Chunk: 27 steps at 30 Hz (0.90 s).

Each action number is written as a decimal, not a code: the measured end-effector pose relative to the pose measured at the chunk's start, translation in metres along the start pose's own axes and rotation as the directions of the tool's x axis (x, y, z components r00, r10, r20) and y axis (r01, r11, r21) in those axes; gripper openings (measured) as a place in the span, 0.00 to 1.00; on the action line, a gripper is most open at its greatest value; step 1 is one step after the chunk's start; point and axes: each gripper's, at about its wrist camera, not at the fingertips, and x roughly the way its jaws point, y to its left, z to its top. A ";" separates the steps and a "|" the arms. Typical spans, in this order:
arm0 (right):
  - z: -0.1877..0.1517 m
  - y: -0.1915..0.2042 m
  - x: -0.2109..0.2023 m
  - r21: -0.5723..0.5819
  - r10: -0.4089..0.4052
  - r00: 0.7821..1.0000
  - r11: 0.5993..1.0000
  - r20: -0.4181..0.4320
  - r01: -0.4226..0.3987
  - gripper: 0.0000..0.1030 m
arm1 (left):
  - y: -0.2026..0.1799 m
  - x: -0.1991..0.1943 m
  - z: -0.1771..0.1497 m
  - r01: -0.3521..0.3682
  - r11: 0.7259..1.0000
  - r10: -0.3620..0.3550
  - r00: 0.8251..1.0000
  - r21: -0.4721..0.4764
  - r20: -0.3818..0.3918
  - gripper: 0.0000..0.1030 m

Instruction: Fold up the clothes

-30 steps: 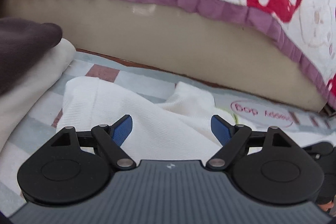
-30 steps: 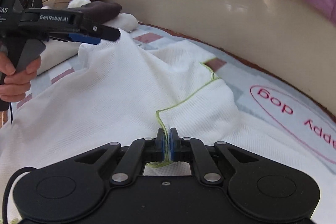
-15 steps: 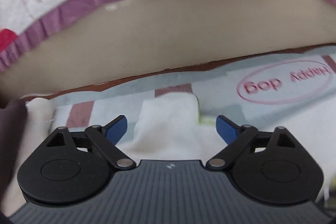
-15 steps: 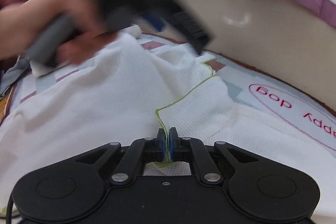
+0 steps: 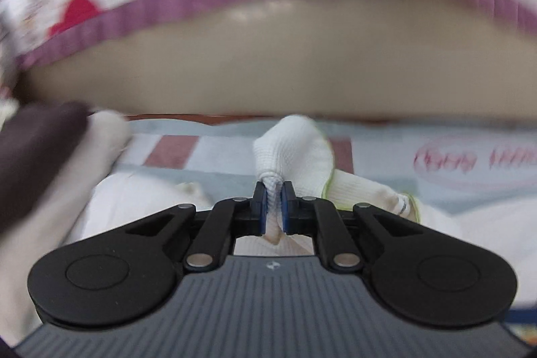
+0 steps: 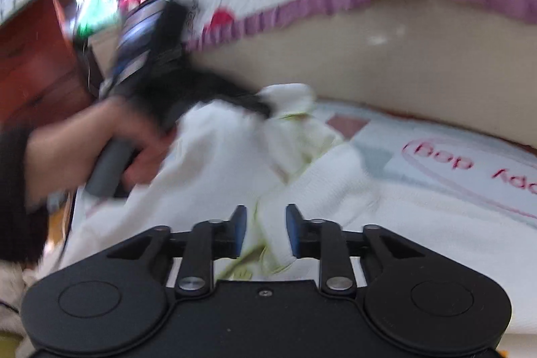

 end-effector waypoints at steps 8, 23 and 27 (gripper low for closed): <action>0.006 -0.041 -0.026 -0.054 -0.177 0.984 0.983 -0.022 0.175 0.32 | 0.019 -0.017 -0.057 0.002 1.000 -0.005 0.991 -0.018 -0.134 0.09; 0.016 -0.076 0.038 -0.397 -0.262 0.941 0.903 -0.214 0.162 0.54 | 0.002 -0.015 -0.039 0.000 0.986 0.030 0.984 0.168 -0.177 0.07; 0.012 -0.090 0.040 -0.261 -0.157 0.966 0.960 -0.207 0.100 0.50 | 0.003 -0.020 -0.030 0.011 0.987 0.010 0.992 0.162 -0.129 0.07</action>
